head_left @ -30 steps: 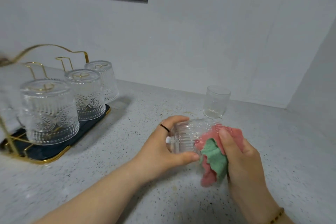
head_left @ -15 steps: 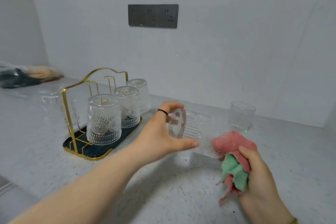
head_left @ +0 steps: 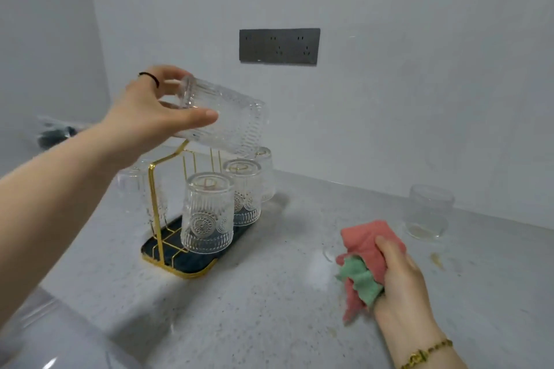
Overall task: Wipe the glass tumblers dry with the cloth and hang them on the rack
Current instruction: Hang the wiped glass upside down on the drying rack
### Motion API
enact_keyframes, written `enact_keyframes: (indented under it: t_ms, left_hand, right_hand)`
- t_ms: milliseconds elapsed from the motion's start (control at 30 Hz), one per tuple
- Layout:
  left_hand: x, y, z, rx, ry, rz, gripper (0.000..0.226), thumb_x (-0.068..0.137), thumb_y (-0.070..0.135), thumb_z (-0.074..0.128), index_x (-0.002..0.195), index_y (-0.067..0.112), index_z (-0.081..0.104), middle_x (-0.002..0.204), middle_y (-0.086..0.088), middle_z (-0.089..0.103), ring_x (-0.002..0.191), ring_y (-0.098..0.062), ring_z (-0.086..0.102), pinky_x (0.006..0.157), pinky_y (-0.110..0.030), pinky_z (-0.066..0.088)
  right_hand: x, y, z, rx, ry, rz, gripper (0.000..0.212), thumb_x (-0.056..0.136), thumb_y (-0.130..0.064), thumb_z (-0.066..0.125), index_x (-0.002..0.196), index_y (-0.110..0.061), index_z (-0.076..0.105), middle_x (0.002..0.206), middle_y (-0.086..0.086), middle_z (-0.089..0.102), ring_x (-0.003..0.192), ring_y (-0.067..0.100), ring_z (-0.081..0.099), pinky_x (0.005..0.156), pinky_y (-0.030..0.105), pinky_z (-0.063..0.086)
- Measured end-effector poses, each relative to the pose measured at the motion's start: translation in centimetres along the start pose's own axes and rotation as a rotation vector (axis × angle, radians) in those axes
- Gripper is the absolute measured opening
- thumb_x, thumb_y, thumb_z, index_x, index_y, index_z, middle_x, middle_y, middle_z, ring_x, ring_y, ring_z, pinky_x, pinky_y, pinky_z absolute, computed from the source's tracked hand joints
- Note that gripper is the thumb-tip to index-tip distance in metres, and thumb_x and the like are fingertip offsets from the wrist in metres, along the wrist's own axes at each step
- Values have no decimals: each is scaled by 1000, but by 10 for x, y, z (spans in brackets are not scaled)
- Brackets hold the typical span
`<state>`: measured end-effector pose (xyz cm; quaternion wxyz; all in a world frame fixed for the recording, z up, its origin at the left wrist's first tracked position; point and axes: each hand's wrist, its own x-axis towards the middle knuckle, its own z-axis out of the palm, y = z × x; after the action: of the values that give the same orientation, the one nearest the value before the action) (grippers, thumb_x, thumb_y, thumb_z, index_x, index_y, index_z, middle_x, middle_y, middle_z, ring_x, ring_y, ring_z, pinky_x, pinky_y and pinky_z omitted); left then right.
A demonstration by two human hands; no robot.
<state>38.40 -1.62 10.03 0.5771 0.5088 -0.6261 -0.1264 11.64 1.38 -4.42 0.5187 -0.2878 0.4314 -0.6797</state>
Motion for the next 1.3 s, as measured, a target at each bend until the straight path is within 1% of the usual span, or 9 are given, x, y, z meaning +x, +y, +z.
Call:
enact_keyframes:
  t_ms: [167,300,367,467,667,867,1067,1167,1300]
  left_hand:
    - [26,0,-29,191,47,-7,68,69,25,75,129,18,44,118,1,48,97,-19,53,65,-21,48]
    - [46,-5,-45,229,49,-72,69,72,23,74,133,16,43,132,-8,46,98,-21,53,53,-15,54]
    - [56,-11,-49,261,59,-90,70,72,24,74,134,16,42,135,-11,46,98,-22,53,64,-23,55]
    - [67,-19,-49,374,47,-106,73,72,27,75,135,15,42,135,-13,46,91,-26,55,79,-35,49]
    - [87,-39,-43,414,-15,-166,72,73,27,74,136,12,41,134,-16,47,92,-24,50,76,-33,46]
    - [97,-59,-35,515,-161,-241,72,74,29,73,136,12,41,135,-17,47,105,-33,54,78,-34,49]
    - [84,-87,-6,525,-331,-266,66,78,25,69,135,10,41,137,-17,45,114,-32,50,76,-34,49]
    - [82,-96,0,513,-424,-280,66,76,23,72,134,11,43,138,-15,44,105,-27,50,76,-32,46]
    - [81,-108,4,565,-452,-256,62,73,23,75,129,13,49,136,-11,48,120,-29,46,96,-32,38]
  right_hand:
    - [-6,7,-2,-208,-20,-61,19,87,-14,53,74,-2,59,46,20,54,20,16,40,25,14,30]
    - [-8,11,2,-241,-92,-150,24,84,-8,55,66,4,65,55,8,68,50,18,61,42,21,46]
    - [-9,11,3,-225,-102,-178,21,81,-5,56,64,2,65,52,3,67,51,11,62,42,12,44]
    - [-7,14,1,-273,-51,-200,20,81,-4,58,62,-9,65,48,-3,65,52,11,60,46,14,46]
    - [3,18,-5,-321,-13,-194,9,79,-11,62,73,-10,69,53,-2,68,55,18,60,48,18,47]
    - [5,18,-4,-374,-2,-230,30,78,-13,64,57,-33,70,56,-5,69,58,18,62,47,18,46]
    - [2,16,-1,-351,-21,-223,34,77,-11,65,55,-36,70,55,-6,68,49,7,61,46,16,47]
    - [4,16,-2,-356,-20,-229,33,77,-11,65,56,-36,70,55,-4,68,55,14,63,47,19,48]
    - [6,17,-3,-398,-20,-233,31,78,-12,65,59,-35,70,57,-1,69,56,17,63,47,19,47]
